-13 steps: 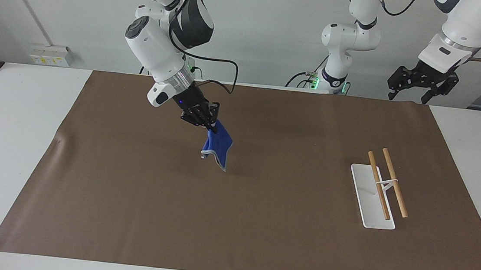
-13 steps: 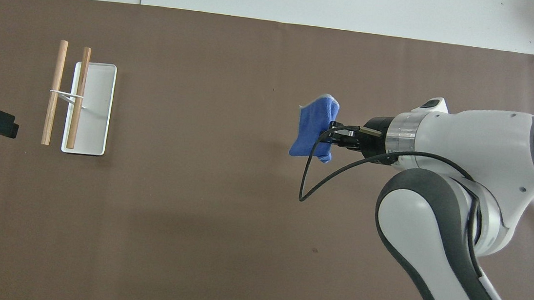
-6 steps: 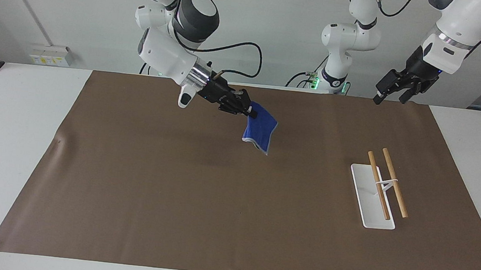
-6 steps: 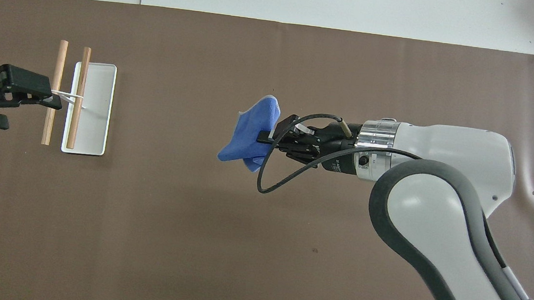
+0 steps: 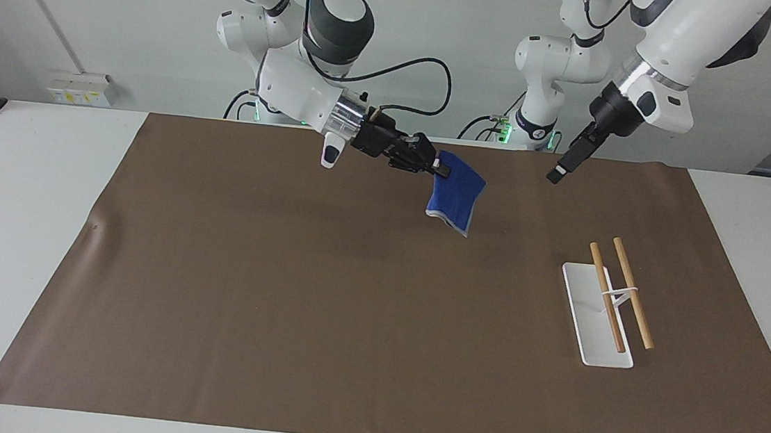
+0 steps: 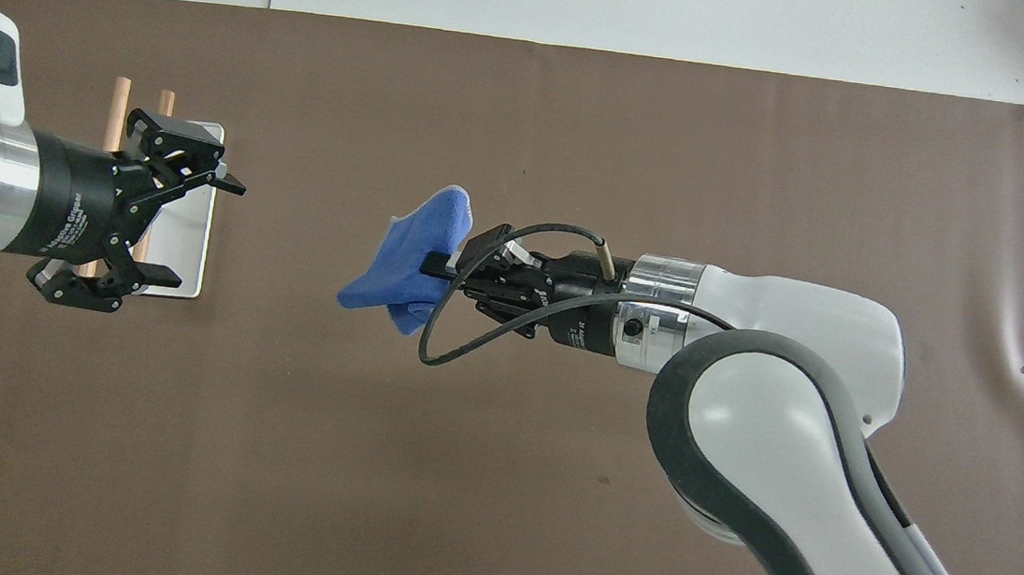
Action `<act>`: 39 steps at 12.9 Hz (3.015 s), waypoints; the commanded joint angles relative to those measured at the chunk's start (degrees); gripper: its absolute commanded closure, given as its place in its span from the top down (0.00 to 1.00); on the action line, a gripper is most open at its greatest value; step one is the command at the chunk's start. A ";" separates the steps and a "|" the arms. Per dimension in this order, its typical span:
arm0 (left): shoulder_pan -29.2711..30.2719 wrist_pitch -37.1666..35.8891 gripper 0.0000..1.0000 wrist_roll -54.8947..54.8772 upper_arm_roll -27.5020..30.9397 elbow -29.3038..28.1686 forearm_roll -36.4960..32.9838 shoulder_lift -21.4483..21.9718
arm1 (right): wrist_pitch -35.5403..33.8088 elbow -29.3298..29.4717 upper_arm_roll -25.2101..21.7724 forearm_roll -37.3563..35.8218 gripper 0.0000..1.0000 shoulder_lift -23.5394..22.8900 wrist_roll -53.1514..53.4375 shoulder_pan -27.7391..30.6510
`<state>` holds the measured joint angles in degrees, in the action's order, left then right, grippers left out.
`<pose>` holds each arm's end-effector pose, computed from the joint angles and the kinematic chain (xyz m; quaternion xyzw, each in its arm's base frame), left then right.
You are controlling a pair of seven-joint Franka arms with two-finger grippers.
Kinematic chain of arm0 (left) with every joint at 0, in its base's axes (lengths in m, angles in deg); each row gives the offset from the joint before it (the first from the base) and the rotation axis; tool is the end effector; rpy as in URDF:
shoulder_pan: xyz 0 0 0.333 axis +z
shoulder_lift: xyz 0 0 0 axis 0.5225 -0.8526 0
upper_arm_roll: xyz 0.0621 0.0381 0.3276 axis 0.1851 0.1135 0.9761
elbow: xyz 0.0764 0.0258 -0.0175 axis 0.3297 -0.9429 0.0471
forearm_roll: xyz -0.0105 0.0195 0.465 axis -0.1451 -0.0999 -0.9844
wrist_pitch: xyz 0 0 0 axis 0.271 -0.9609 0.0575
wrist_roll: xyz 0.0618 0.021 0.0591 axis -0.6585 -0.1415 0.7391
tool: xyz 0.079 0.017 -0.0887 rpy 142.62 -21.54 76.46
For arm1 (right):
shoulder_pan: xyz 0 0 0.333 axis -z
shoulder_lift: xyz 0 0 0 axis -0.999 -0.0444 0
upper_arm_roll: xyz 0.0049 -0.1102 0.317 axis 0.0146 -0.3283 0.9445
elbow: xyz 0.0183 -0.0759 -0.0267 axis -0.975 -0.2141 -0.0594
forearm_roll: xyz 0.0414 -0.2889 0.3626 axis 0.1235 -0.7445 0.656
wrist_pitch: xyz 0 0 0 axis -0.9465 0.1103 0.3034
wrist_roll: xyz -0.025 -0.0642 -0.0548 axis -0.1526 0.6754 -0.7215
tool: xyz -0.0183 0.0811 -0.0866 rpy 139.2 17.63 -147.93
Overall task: Right arm passes towel to left arm to hang
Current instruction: 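Carry the towel toward center with the right gripper while the left gripper approaches, then grasp the towel with the left gripper while the right gripper releases it, then carry the towel to the dowels with the left gripper while the right gripper retracts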
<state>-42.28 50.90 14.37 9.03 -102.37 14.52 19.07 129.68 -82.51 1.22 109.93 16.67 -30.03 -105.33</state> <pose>0.5859 -0.1822 0.6316 0.8748 0.4528 -0.0371 0.1682 0.5812 0.3519 0.4811 -0.7994 0.2329 0.0479 0.5518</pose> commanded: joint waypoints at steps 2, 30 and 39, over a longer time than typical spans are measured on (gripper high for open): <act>-4.33 9.12 1.00 17.10 0.85 -10.91 2.48 6.38 | 3.48 -0.76 0.24 5.55 0.00 0.15 -3.73 -1.28; -12.25 36.56 0.00 36.22 1.03 -24.02 4.77 7.89 | 3.57 -0.24 -0.11 5.29 0.23 0.41 -3.39 -0.49; -2.86 46.66 0.00 30.08 1.03 -28.15 4.59 7.54 | 6.56 -0.59 -0.46 -37.98 1.00 1.20 0.55 5.38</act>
<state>-47.74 94.24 47.49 10.54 -128.30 18.36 26.28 136.81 -82.55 0.45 80.31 17.44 -31.05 -102.43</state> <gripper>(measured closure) 0.982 0.000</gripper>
